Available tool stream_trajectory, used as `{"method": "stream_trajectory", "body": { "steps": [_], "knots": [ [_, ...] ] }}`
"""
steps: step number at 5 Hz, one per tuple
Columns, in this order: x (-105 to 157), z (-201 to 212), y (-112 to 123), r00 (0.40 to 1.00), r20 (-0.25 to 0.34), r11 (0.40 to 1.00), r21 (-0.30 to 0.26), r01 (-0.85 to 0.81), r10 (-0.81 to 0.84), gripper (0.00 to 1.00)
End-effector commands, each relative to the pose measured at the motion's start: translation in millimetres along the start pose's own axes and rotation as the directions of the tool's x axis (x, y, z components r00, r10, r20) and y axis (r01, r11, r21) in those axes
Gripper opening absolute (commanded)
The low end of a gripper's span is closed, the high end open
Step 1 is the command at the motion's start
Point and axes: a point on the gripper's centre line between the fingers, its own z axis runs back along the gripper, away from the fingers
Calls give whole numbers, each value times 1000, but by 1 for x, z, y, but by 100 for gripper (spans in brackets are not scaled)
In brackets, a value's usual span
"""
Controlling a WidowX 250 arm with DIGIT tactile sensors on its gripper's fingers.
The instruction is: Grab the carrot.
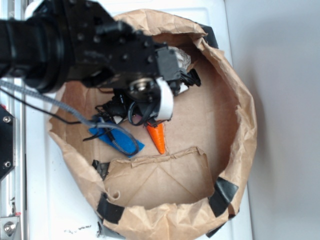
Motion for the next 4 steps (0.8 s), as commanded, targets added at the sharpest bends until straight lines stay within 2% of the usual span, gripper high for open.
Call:
{"method": "stream_trajectory", "body": {
  "steps": [1,2,4],
  "knots": [
    [21,-8,-2,1000,-3,999,36,-12,12,0],
    [26,-2,-4,1000,7,999,34,-14,14,0],
    [38,77,-12,986,167,999,-54,6,3,0]
  ]
}}
